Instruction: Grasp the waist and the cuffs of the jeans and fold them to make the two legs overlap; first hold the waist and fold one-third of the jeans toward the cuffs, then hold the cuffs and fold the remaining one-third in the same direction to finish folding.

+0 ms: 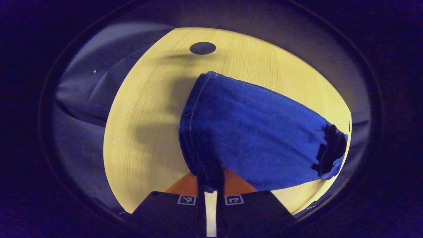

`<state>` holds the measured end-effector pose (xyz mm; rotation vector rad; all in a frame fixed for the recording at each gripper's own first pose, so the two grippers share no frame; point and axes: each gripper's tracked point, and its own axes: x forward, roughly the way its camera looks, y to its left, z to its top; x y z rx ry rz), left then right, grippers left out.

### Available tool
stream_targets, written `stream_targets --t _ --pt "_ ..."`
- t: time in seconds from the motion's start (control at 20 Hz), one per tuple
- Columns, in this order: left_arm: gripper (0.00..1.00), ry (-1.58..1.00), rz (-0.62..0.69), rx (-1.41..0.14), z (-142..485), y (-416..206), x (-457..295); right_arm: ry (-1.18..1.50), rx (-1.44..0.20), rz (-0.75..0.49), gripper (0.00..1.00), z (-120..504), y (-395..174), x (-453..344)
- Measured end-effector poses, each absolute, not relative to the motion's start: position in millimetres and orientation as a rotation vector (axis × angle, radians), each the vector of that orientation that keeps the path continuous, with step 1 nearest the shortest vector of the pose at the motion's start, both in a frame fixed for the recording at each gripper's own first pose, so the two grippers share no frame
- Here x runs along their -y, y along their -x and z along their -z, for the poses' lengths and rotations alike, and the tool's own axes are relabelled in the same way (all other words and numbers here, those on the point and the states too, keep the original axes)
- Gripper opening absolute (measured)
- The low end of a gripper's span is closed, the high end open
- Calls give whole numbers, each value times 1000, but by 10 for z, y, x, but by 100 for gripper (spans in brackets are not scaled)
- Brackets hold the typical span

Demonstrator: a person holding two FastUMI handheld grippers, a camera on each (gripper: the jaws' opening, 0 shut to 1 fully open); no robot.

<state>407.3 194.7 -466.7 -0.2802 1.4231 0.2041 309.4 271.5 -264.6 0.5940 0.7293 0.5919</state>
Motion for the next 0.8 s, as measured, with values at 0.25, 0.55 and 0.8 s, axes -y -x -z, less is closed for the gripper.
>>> stream_targets --t 0.25,0.55,0.8 --pt "9 341 -131 -1230 3848 -4346 -1849 -627 -706 -553 83 2557 -3239 -2470" --pt "8 382 74 -1003 2585 -4612 -893 -610 -661 -543 83 2412 -3296 -2184" --pt "8 250 282 -912 2170 -4718 692 -559 -634 -538 83 2481 -3151 -1911"
